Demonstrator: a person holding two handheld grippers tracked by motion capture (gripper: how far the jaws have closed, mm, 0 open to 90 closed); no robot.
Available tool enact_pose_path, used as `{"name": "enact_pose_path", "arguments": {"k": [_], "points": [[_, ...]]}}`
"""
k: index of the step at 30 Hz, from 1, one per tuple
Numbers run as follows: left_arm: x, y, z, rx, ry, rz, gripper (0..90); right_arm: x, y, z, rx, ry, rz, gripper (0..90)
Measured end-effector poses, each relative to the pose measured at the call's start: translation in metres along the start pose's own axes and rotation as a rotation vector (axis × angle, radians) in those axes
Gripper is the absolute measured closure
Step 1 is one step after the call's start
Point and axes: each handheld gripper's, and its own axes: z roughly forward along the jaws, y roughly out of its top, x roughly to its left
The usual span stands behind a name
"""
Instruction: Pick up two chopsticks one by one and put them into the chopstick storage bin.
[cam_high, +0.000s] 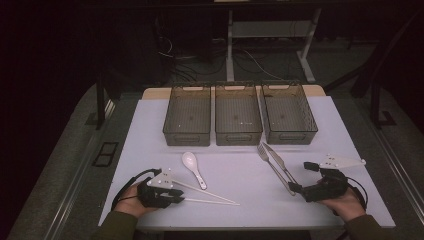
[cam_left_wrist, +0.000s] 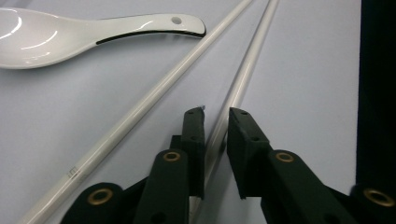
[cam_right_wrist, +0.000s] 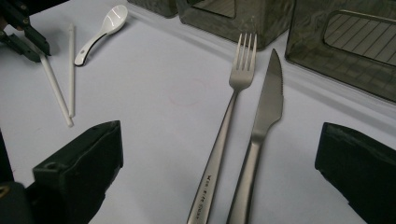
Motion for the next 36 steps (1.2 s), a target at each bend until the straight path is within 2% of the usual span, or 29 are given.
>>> {"name": "enact_pose_path", "arguments": {"k": [1,5,6,8,11,13,17,21,22,23,26,30,36], "points": [[0.000,0.000,-0.001,0.008,-0.002,0.004,76.6,0.000,0.000,0.000,0.000,0.000,0.000,1.0],[-0.006,0.000,-0.001,0.007,-0.001,-0.029,77.1,0.000,0.000,0.000,-0.001,0.000,0.001,1.0],[-0.007,0.000,-0.002,0.015,-0.001,-0.023,77.4,0.000,0.000,0.000,-0.001,0.000,0.001,1.0],[-0.011,0.000,-0.004,0.002,-0.012,-0.040,79.8,0.000,0.000,0.000,-0.001,-0.001,0.002,1.0],[-0.017,-0.001,-0.004,0.010,0.001,-0.031,79.7,0.000,0.000,0.000,-0.001,-0.001,0.001,1.0],[-0.020,-0.001,-0.004,0.008,-0.011,-0.037,79.9,0.000,0.000,0.000,0.000,-0.001,0.000,1.0],[-0.023,0.002,0.000,0.005,-0.013,-0.002,75.4,0.000,0.000,0.000,0.001,0.000,0.000,1.0],[-0.023,0.009,0.005,-0.016,-0.055,0.051,74.4,0.000,0.000,0.000,0.001,0.000,0.001,1.0],[-0.022,0.010,0.010,0.000,-0.069,0.093,74.6,0.001,0.000,0.000,0.002,0.001,0.002,1.0],[-0.022,0.010,0.010,0.000,-0.069,0.093,75.0,0.001,0.000,0.000,0.002,0.001,0.002,1.0],[-0.017,0.009,0.011,-0.016,-0.105,0.125,76.9,0.001,0.000,0.000,0.002,0.001,0.002,1.0],[-0.013,0.007,0.010,-0.020,-0.122,0.143,78.5,0.001,0.000,0.001,0.003,0.002,0.001,1.0],[-0.012,0.007,0.011,-0.023,-0.123,0.120,81.6,0.000,0.000,0.001,0.003,0.002,-0.006,1.0]]}}
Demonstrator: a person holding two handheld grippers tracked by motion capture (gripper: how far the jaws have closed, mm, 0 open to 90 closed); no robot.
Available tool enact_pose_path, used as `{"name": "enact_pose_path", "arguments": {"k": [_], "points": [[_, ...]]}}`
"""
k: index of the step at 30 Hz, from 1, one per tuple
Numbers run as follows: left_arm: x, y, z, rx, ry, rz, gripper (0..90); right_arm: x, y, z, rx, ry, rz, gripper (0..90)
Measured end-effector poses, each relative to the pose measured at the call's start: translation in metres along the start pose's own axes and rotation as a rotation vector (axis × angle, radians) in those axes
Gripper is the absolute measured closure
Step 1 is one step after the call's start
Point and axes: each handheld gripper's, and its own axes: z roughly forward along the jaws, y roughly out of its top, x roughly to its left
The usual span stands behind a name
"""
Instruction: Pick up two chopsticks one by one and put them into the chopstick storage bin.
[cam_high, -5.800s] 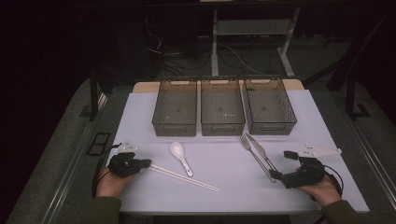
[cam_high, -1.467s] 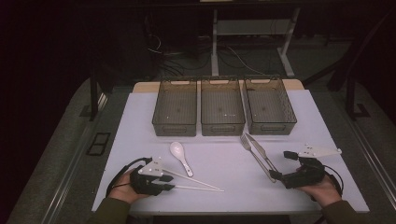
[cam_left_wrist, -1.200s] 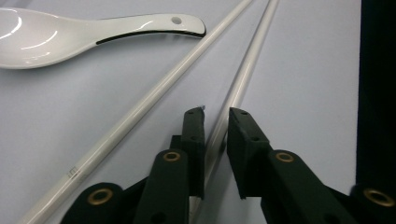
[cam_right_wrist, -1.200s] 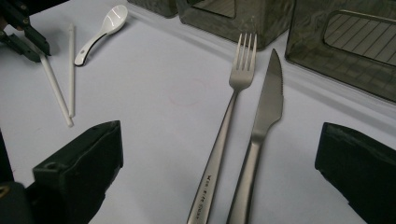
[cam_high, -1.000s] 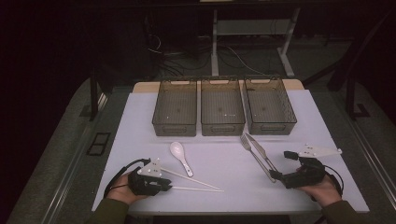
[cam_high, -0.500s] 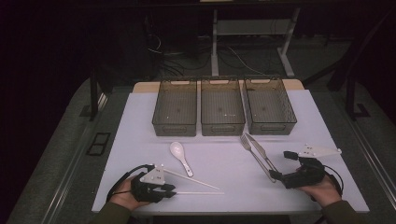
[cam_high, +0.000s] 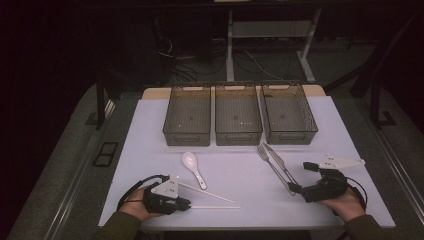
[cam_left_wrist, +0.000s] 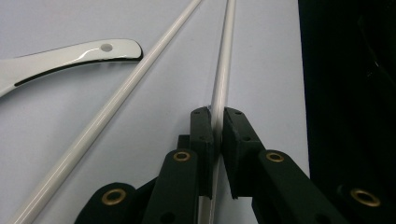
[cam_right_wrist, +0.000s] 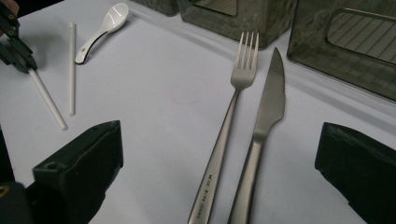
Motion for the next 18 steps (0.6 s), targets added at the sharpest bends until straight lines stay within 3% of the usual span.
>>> {"name": "enact_pose_path", "arguments": {"k": [14,18], "points": [[-0.0028,0.0016,-0.0014,0.003,0.007,-0.010,83.9,-0.0001,0.0001,0.0000,0.000,0.000,0.001,1.0],[-0.0038,0.0037,-0.0057,-0.035,0.002,-0.012,83.9,-0.0001,0.0001,-0.0003,-0.001,0.001,0.005,1.0]]}}
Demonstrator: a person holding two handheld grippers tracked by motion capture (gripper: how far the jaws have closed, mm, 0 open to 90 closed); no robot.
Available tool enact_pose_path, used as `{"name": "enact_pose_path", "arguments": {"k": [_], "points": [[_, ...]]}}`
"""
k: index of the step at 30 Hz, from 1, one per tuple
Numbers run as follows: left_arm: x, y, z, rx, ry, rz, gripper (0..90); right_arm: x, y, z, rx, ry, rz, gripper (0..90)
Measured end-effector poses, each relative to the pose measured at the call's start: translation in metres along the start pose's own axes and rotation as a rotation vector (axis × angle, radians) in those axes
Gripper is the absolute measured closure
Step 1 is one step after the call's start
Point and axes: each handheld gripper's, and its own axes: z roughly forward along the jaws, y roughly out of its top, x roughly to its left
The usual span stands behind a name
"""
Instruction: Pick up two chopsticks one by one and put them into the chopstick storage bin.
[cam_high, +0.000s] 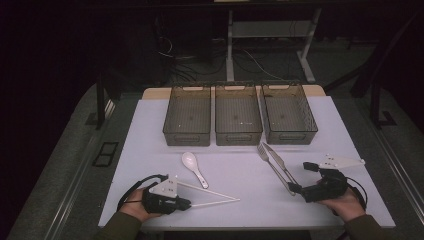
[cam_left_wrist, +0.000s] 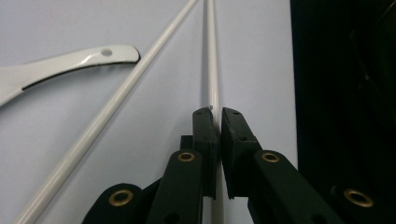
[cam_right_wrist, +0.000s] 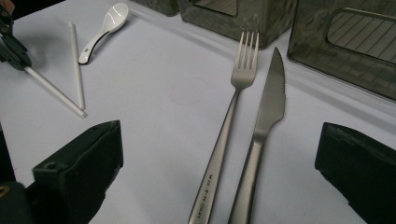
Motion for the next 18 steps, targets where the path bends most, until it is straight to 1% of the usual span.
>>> {"name": "enact_pose_path", "arguments": {"k": [2,5,6,8,9,12,15,18], "points": [[-0.001,0.001,-0.002,-0.015,0.005,-0.007,83.8,0.000,0.000,0.000,0.003,0.001,0.007,1.0],[0.000,0.003,-0.004,-0.041,0.010,-0.043,83.8,0.000,0.000,0.000,0.001,0.001,0.007,1.0],[0.001,0.003,-0.004,-0.049,0.019,-0.047,83.9,0.000,0.000,0.000,0.001,0.001,0.007,1.0],[0.003,0.004,-0.006,-0.058,0.028,-0.072,83.8,0.000,0.000,0.000,0.001,0.001,0.007,1.0],[0.005,0.004,-0.006,-0.052,0.042,-0.072,83.8,0.000,0.000,0.000,0.001,0.001,0.007,1.0],[0.008,0.006,-0.007,-0.057,0.081,-0.108,83.8,0.000,0.000,0.000,0.001,0.002,0.006,1.0],[0.010,0.008,-0.008,-0.076,0.114,-0.147,83.8,0.000,0.000,0.000,0.001,0.001,0.005,1.0],[0.012,0.009,-0.009,-0.093,0.138,-0.169,83.8,0.000,0.000,0.000,-0.002,-0.002,-0.003,1.0]]}}
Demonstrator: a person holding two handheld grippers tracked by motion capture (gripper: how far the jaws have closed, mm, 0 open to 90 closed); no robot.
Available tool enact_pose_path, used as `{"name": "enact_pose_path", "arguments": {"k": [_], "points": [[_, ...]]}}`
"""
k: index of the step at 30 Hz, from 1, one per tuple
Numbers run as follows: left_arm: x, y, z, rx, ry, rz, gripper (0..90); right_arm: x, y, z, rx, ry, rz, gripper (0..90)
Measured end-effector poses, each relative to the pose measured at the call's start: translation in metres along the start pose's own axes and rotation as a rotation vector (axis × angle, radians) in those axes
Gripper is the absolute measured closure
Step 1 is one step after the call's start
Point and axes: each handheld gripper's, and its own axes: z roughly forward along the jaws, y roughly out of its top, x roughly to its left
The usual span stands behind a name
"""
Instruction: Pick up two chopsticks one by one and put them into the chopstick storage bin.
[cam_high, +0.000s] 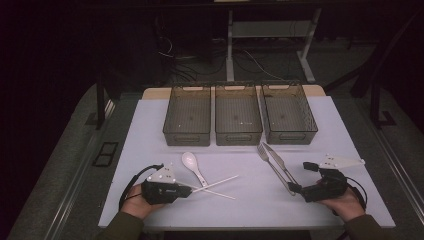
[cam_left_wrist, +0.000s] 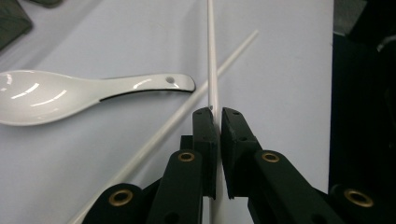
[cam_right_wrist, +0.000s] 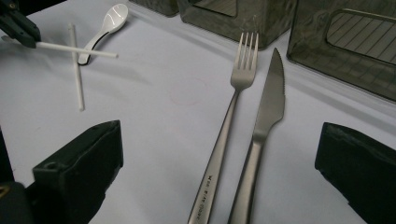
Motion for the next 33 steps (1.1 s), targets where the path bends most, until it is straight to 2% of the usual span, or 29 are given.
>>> {"name": "enact_pose_path", "arguments": {"k": [8,14,19,24,33], "points": [[-0.001,0.004,0.001,-0.019,0.048,-0.046,83.8,0.001,-0.001,0.001,-0.018,-0.005,-0.010,1.0],[0.001,0.004,0.000,-0.025,0.062,-0.057,83.8,-0.003,-0.005,0.001,-0.035,-0.010,0.011,1.0],[0.002,0.007,-0.002,-0.027,0.081,-0.066,83.8,-0.004,-0.006,0.004,-0.028,-0.010,0.002,1.0],[0.004,0.011,-0.003,-0.039,0.076,-0.065,83.8,-0.003,-0.006,0.004,-0.028,-0.013,-0.001,1.0],[0.009,0.016,-0.007,-0.047,0.112,-0.090,83.7,0.000,-0.006,0.006,-0.019,-0.010,-0.009,1.0]]}}
